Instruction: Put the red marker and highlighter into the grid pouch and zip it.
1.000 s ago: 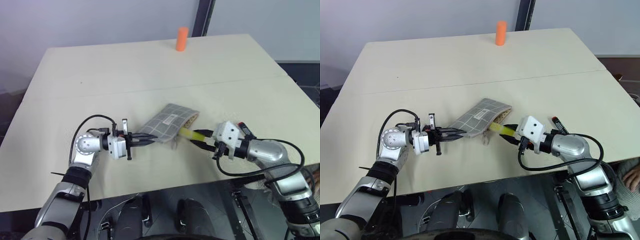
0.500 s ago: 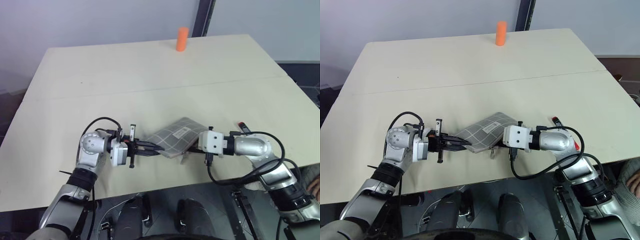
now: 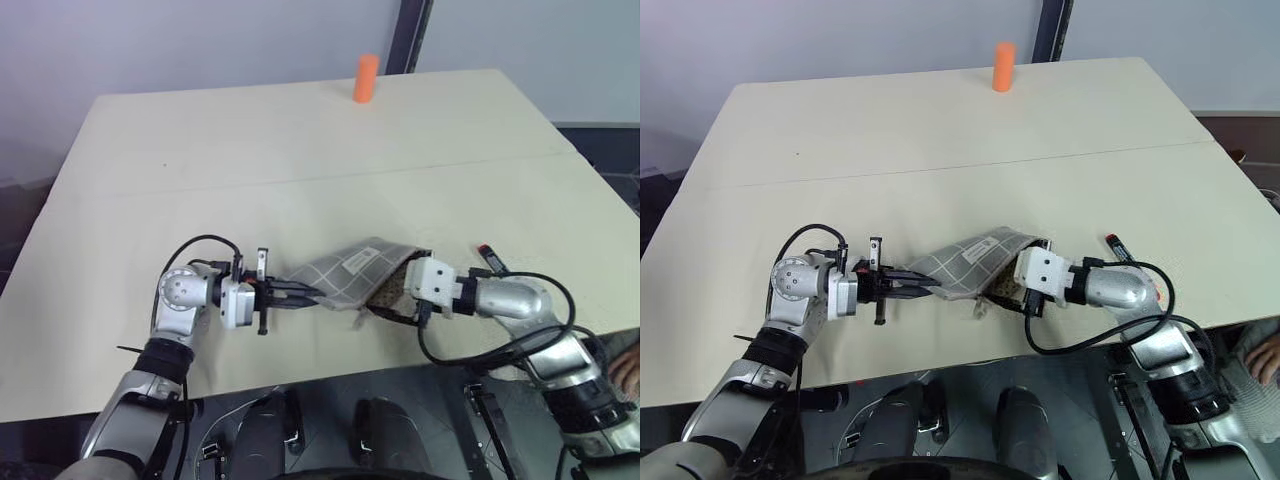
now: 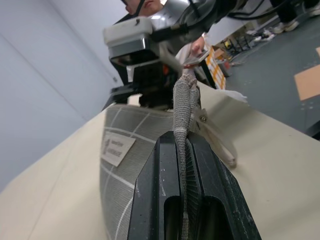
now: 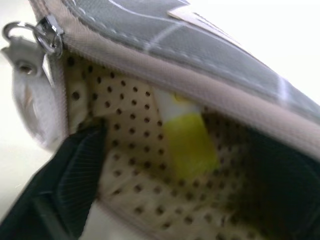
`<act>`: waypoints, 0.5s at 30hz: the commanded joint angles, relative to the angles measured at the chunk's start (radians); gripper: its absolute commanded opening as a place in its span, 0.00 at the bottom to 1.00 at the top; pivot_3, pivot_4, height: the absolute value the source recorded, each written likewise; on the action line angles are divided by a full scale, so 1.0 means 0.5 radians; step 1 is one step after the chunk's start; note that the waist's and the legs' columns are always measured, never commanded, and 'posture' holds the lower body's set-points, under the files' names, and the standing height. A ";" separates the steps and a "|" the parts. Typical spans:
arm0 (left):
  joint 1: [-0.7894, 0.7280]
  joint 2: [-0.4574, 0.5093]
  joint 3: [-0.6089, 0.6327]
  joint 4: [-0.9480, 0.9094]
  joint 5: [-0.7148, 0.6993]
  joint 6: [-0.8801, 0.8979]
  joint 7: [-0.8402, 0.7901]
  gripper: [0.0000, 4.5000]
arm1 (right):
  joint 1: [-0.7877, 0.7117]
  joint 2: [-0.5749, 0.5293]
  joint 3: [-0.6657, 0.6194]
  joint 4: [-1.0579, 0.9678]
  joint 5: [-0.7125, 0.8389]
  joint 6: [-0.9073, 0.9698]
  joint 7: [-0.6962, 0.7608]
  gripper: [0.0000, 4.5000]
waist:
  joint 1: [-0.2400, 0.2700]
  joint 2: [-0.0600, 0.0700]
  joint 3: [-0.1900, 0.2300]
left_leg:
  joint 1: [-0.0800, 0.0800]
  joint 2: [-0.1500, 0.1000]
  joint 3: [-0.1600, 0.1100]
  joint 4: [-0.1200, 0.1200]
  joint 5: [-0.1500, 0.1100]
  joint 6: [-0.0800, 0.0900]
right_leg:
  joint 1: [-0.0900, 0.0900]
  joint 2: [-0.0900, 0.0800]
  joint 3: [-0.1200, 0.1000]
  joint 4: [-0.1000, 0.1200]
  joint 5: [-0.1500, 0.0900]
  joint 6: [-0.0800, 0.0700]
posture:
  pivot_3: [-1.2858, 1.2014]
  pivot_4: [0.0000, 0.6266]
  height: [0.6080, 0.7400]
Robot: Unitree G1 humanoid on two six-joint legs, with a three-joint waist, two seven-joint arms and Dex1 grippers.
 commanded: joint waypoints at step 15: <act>-0.082 -0.061 0.046 0.204 0.083 -0.173 0.128 0.00 | 0.738 0.202 -1.027 -0.612 0.426 0.573 -0.658 0.99 | 0.004 -0.001 0.000 | 0.000 0.000 -0.001 0.002 -0.002 0.002 | 0.003 0.001 0.000 -0.001 0.000 0.000 | 0.52 0.24 1.00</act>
